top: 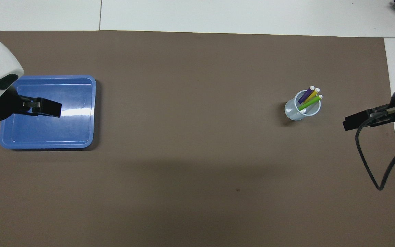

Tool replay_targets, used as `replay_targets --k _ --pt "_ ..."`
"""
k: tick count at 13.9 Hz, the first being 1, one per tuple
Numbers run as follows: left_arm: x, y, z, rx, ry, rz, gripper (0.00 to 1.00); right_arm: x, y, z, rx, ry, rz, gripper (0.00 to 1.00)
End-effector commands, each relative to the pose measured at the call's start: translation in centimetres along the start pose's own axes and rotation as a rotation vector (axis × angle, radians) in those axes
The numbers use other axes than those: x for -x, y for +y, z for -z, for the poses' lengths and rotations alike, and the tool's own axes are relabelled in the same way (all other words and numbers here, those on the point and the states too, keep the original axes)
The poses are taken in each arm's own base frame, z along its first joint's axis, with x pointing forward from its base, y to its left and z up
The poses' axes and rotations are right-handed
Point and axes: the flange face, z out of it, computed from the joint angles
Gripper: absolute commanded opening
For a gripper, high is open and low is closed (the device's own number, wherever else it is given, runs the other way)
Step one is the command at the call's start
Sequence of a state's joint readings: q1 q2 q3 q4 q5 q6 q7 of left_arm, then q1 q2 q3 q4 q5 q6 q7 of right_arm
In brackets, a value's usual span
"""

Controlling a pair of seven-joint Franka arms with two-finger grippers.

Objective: Transfer and insert pens with both arms

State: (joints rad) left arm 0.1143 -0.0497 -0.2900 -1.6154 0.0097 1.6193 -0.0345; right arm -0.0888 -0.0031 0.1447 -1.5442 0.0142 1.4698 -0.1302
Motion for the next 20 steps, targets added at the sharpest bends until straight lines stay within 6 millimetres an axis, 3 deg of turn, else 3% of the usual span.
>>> replay_targets --k 1,5,8,20 --pt "0.9 -0.6 0.2 0.001 -0.005 0.002 1.0 -0.6 -0.8 0.0 -0.005 0.033 -0.03 1.0" --pt "0.9 -0.8 0.2 0.001 -0.005 0.005 1.0 -0.4 -3.3 -0.1 0.019 0.051 -0.032 1.0" --pt "0.9 -0.7 0.2 0.001 -0.005 0.004 1.0 0.8 -3.0 -1.4 0.022 0.02 -0.059 1.0" --pt "0.9 -0.7 0.2 0.001 -0.005 0.004 1.0 0.1 -1.5 -0.2 0.026 0.103 -0.055 1.0"
